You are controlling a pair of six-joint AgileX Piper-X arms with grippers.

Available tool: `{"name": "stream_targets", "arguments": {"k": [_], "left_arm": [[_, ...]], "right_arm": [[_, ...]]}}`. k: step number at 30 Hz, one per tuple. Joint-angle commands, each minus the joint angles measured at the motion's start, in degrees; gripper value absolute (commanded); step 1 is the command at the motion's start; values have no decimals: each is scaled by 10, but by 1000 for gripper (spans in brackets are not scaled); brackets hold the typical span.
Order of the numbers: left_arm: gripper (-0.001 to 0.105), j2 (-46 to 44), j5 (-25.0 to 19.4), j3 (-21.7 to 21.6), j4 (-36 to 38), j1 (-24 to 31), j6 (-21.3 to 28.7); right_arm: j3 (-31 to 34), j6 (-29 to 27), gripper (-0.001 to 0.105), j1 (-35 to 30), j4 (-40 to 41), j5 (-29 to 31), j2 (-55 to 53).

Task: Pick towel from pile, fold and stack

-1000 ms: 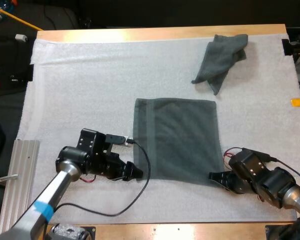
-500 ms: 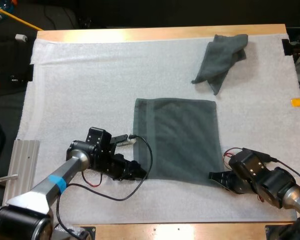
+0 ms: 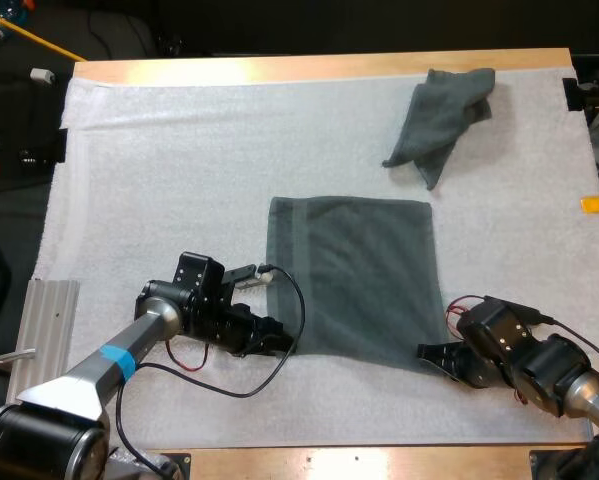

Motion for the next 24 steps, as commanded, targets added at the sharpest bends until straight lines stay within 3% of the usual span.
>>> {"name": "stream_targets", "arguments": {"k": [1,5,12,17,24], "left_arm": [[32,0,5,1,-6,-3,-3],[1,0,5,1,-8,-3,-3],[0,0,1,1,-7,-3,3],[0,-26,-3,1,74,-3,79],[0,-125,-40,1,182,-3,118]], "right_arm": [[1,1,0,0,6,6,-4],[1,1,0,0,6,6,-4],[1,1,0,0,6,-9,-4],[-2,-3,0,0,5,-74,-4],[-2,3,0,23,24,-94,-13]]}}
